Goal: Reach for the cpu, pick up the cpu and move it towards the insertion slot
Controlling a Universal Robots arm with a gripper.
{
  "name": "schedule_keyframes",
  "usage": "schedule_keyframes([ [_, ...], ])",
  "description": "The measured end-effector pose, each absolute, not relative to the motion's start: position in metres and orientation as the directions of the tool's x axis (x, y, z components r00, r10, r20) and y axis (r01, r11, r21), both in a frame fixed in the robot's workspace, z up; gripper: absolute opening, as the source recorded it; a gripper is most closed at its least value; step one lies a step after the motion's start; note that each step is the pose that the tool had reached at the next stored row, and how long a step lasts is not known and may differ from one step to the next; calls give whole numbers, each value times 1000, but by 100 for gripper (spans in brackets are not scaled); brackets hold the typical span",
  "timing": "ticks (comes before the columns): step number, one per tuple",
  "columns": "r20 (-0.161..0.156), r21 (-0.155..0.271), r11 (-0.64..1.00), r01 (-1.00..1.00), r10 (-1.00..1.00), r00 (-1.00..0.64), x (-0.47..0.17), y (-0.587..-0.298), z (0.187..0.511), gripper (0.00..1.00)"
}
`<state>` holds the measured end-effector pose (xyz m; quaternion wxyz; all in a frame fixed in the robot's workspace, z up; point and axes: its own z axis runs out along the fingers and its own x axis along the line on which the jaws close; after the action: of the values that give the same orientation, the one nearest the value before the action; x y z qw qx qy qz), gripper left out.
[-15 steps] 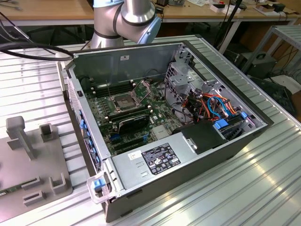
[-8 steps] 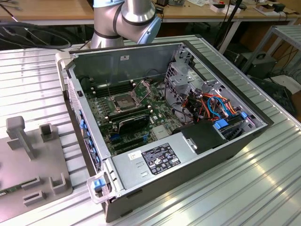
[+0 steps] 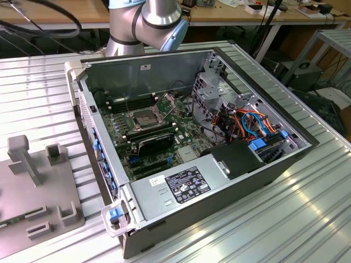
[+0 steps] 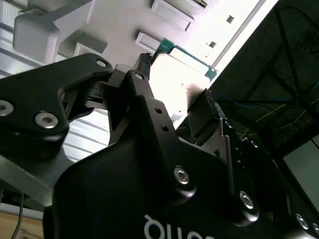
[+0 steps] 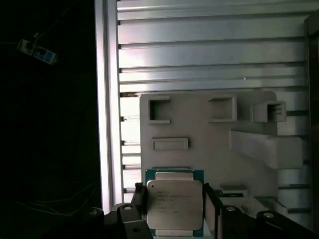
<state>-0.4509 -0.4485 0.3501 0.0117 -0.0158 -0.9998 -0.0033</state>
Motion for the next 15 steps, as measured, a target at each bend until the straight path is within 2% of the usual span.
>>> schedule_keyframes([
  [9, 24, 6, 999, 32, 31, -999, -451, -448, 386, 55],
  [15, 23, 6, 999, 31, 31, -999, -450, -448, 386, 55],
])
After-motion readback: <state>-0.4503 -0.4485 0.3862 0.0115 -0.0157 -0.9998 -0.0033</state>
